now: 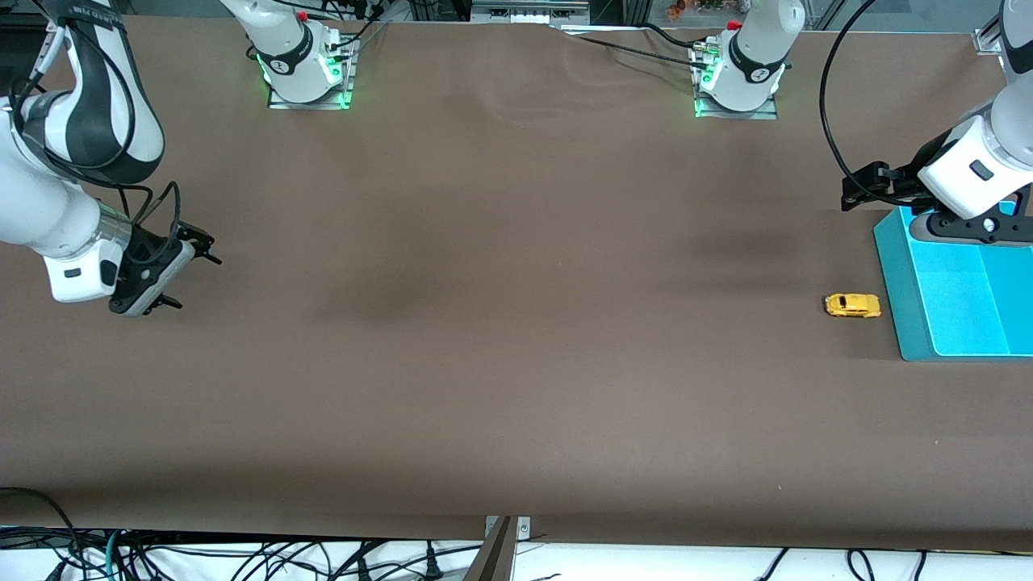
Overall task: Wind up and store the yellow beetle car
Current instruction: 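Lower the left gripper toward the car while the right gripper withdraws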
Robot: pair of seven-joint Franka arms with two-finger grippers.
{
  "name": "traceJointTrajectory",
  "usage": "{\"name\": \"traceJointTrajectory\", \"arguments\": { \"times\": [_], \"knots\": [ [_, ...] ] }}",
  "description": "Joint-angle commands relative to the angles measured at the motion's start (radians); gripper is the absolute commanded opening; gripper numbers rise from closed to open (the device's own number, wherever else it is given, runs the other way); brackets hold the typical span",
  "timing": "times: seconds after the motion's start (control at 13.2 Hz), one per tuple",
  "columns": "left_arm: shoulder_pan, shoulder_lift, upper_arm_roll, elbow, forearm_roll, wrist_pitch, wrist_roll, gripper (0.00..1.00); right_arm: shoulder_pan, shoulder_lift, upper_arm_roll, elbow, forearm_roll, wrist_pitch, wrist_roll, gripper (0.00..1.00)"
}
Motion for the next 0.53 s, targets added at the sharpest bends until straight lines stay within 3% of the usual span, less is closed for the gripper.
{"name": "traceJointTrajectory", "arguments": {
  "times": [0.0,0.45],
  "knots": [
    [0.005,0.052,-0.004,0.016,-0.003,-0.017,0.1,1.0,-0.007,-0.013,0.017,0.048,0.002,-0.067,0.14,1.0],
    [0.028,0.155,0.001,-0.01,0.064,0.033,0.355,1.0,-0.002,-0.012,0.019,0.133,-0.004,-0.152,0.461,1.0]
  ]
}}
